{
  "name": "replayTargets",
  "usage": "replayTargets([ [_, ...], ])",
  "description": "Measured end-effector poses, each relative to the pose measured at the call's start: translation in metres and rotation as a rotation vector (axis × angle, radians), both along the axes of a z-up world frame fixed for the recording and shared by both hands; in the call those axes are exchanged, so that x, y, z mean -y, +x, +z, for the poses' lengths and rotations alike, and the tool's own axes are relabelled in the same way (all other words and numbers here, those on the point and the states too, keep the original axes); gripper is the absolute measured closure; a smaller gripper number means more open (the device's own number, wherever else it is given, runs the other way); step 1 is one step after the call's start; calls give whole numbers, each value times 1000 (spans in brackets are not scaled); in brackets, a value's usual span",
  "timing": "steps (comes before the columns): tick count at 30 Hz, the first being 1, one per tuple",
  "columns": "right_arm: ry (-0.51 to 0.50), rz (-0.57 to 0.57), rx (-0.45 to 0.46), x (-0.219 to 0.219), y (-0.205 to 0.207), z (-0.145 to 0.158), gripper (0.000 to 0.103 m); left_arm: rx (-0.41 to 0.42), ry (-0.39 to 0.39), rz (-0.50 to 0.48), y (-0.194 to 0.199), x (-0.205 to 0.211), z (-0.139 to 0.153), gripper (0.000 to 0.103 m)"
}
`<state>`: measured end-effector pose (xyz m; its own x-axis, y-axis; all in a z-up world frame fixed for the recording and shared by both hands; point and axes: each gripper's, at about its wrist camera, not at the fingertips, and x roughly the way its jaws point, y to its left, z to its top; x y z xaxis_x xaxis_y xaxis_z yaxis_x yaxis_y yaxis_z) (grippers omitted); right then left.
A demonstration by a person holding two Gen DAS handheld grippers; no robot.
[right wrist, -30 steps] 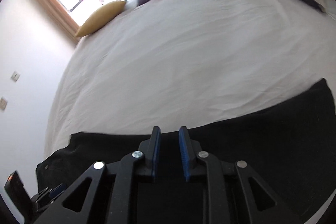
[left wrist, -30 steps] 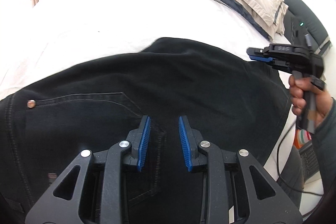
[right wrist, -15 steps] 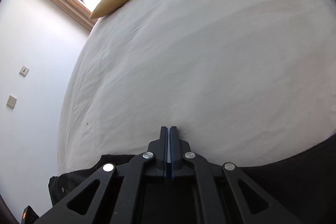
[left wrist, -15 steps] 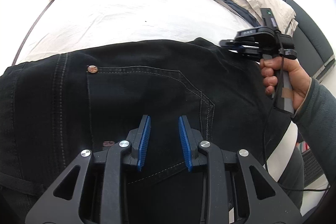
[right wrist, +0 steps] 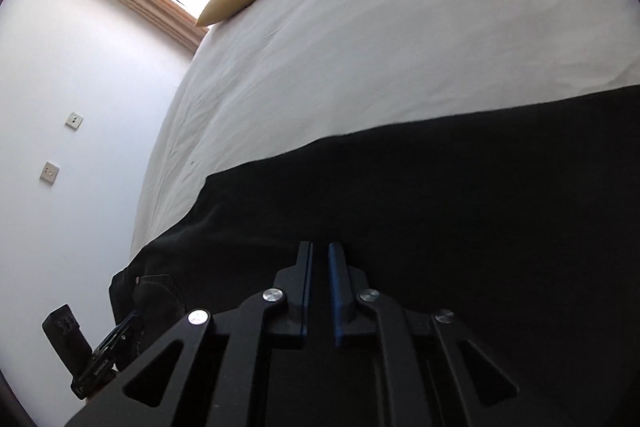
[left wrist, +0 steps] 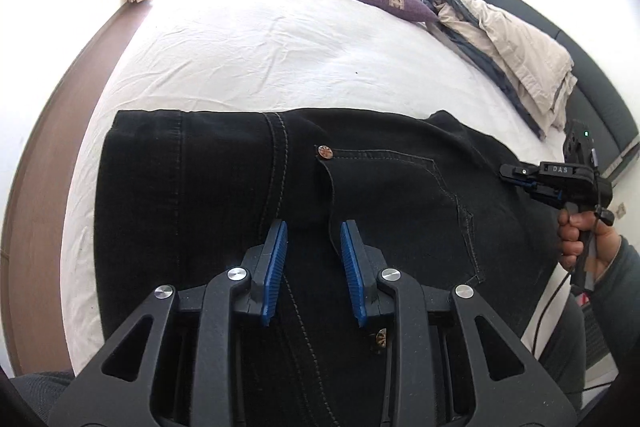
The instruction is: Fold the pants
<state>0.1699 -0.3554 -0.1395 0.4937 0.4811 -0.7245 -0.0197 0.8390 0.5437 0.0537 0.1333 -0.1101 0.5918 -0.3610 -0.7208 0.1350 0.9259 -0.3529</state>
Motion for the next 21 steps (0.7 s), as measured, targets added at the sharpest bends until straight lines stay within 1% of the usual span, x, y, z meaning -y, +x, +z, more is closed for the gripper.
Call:
replayTargets([
  [1, -18, -22, 18, 11, -6, 10, 68, 4, 13, 8, 0, -5, 0, 76],
  [3, 40, -13, 67, 28, -26, 27, 56, 5, 63, 23, -6, -17, -2, 76],
  [4, 68, 8, 89, 32, -37, 31, 53, 4, 63, 23, -6, -19, -4, 76],
  [6, 59, 19, 107, 42, -56, 31, 44, 3, 70, 28, -8, -24, -4, 76],
  [7, 46, -4, 97, 48, -62, 25, 44, 3, 82, 28, -9, -23, -3, 76],
  [8, 34, -54, 58, 61, -64, 13, 44, -1, 95, 30, -9, -21, -2, 76],
  [9, 36, -129, 3, 81, -66, -1, 54, -8, 106, 31, -10, -14, 1, 76],
  [10, 87, -183, -14, 95, -74, -11, 74, -13, 120, 35, -11, -13, 4, 76],
  [11, 135, -221, -19, 115, -78, -17, 78, -15, 135, 39, -12, -6, 9, 76],
  [13, 114, -323, -7, 152, -89, -17, 77, -12, 147, 45, -13, 2, 18, 76],
  [14, 93, -372, 1, 171, -95, -15, 74, -9, 141, 43, -12, 10, 23, 76],
  [15, 61, -430, 4, 189, -99, -15, 69, -7, 134, 35, -10, 19, 26, 76],
  [16, 41, -492, 5, 209, -105, -16, 69, -4, 129, 19, -7, 30, 30, 76],
  [19, 31, -661, -30, 255, -125, -15, 68, 12, 123, -59, -1, 72, 40, 76],
  [20, 8, -699, -42, 267, -133, -9, 64, 18, 116, -89, 1, 85, 43, 76],
  [21, -27, -725, -48, 271, -139, -2, 58, 18, 110, -119, 4, 100, 45, 76],
])
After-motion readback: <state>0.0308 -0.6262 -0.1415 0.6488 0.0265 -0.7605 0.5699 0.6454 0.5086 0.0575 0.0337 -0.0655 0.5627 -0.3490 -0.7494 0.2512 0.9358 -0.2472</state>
